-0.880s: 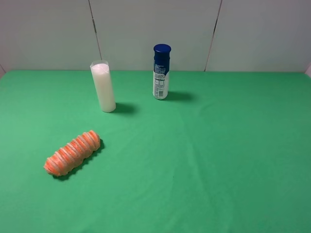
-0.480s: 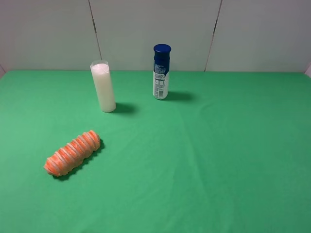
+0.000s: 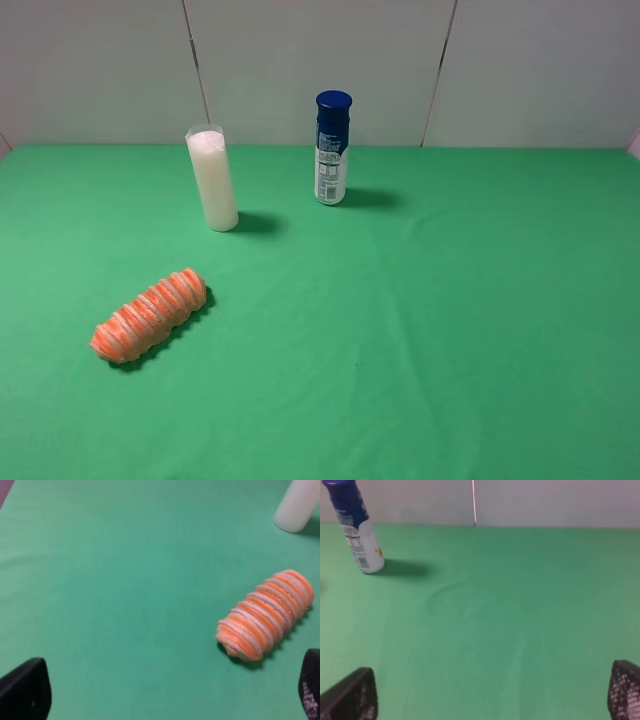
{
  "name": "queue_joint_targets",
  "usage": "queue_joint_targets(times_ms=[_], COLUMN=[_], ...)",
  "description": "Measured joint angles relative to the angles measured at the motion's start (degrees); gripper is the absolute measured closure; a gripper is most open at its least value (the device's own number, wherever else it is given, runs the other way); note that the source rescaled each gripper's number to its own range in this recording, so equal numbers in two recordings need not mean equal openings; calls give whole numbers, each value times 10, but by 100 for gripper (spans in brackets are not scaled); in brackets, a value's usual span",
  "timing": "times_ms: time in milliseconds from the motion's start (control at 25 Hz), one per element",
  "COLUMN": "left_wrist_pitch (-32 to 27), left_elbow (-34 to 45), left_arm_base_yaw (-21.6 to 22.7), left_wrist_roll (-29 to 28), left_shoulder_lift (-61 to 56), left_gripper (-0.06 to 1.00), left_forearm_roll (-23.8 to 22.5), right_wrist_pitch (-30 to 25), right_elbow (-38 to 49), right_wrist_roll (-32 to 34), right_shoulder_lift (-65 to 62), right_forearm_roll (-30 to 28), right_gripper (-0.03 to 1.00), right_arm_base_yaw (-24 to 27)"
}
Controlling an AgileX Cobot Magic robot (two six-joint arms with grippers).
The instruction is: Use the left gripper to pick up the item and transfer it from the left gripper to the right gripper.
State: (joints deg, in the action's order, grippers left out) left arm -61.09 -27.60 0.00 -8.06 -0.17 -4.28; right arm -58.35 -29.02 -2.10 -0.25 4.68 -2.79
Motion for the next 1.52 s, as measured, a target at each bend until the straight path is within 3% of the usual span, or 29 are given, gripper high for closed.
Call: queue_joint_targets(times_ms=[360, 640, 1000, 1200, 1520], left_wrist_pitch=[-1, -50, -57, -53, 5], left_elbow=[0, -35, -102, -124, -126], left_arm_base_yaw=[0, 0, 0, -2, -101], left_wrist_roll=[0, 0, 41, 102, 131], left_shoulder_lift=[0, 12, 197, 320, 482], left_gripper=[-6, -6, -6, -6, -6], left_forearm_roll=[-1, 0, 16, 32, -4], right_wrist_pitch=[0, 0, 0, 0, 0], right_elbow=[0, 0, 0, 0, 0], right_wrist_roll=[0, 0, 0, 0, 0], right_shoulder_lift=[0, 0, 0, 0, 0], right_forearm_roll=[0, -1, -1, -1, -1], right_gripper=[-3, -3, -3, -3, -3], right_arm_base_yaw=[0, 0, 0, 0, 0])
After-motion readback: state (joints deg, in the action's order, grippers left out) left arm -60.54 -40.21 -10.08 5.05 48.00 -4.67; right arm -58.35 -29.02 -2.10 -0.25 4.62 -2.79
